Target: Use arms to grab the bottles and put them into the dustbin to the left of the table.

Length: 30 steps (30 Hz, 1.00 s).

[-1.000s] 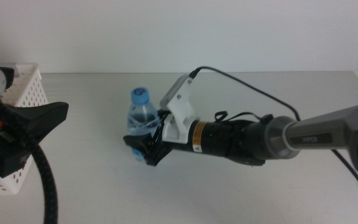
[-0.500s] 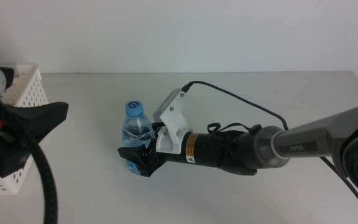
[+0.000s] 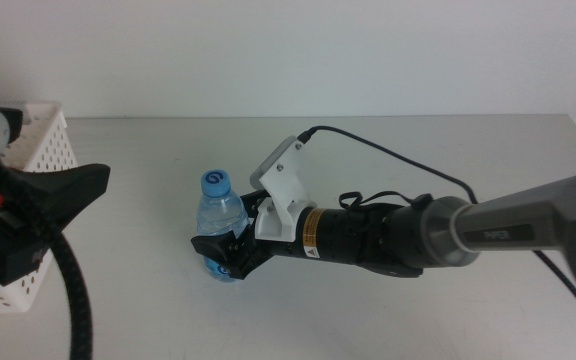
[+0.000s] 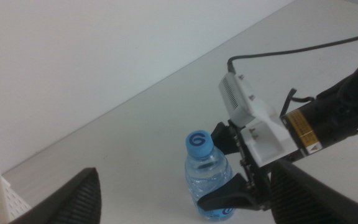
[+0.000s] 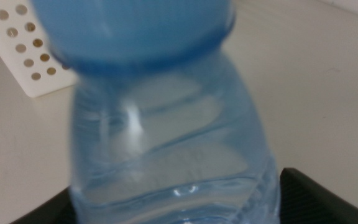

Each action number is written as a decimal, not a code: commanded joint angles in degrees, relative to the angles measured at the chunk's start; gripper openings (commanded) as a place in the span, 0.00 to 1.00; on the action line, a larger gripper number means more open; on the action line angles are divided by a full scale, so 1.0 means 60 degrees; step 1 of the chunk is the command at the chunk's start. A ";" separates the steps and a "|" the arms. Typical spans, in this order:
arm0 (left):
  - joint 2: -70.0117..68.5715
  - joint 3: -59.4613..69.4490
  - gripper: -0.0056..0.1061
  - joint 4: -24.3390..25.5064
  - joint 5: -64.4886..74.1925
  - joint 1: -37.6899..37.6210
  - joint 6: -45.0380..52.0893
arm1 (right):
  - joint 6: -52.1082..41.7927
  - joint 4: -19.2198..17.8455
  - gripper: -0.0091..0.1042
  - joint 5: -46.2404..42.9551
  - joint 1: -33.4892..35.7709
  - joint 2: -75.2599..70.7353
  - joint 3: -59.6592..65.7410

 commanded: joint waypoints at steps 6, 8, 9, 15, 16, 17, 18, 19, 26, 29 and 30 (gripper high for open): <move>-0.0006 -0.0269 0.87 -0.0070 -0.0673 -0.0064 -0.0141 | 0.0012 0.0124 0.85 -0.0388 -0.0375 -0.2338 0.1458; -0.0006 -0.0269 0.87 -0.0070 -0.0673 -0.0064 -0.0141 | 0.0012 0.0137 0.85 -0.0374 -0.0567 -0.2948 0.1984; -0.0006 -0.0269 0.87 -0.0070 -0.0673 -0.0064 -0.0141 | 0.0012 0.0137 0.85 -0.0374 -0.0667 -0.3285 0.2287; -0.0006 -0.0269 0.87 -0.0070 -0.0673 -0.0064 -0.0141 | 0.0121 0.0120 0.85 -0.0195 -0.1133 -0.5644 0.4036; -0.0006 -0.0269 0.87 -0.0070 -0.0673 -0.0064 -0.0141 | 0.0121 0.0120 0.85 -0.0028 -0.1152 -0.6105 0.4296; -0.0006 -0.0269 0.87 -0.0070 -0.0673 -0.0064 -0.0141 | 0.0121 0.0116 0.85 0.0184 -0.1152 -0.6572 0.4481; -0.0006 -0.0269 0.87 -0.0070 -0.0673 -0.0064 -0.0141 | 0.0121 0.0052 0.85 0.0500 -0.1152 -0.7038 0.4679; -0.0006 -0.0269 0.87 -0.0070 -0.0673 -0.0064 -0.0141 | 0.0136 -0.0060 0.85 0.0868 -0.1152 -0.7499 0.4843; -0.0006 -0.0269 0.87 -0.0070 -0.0673 -0.0064 -0.0141 | 0.1300 -0.0960 0.85 0.3587 -0.1152 -1.0110 0.5187; -0.0006 -0.0269 0.87 -0.0070 -0.0673 -0.0064 -0.0141 | 0.1894 -0.0913 0.85 0.4388 -0.1152 -1.0856 0.5269; -0.0006 -0.0269 0.87 -0.0070 -0.0673 -0.0064 -0.0141 | 0.1967 -0.0460 0.85 0.4736 -0.1152 -1.1120 0.5311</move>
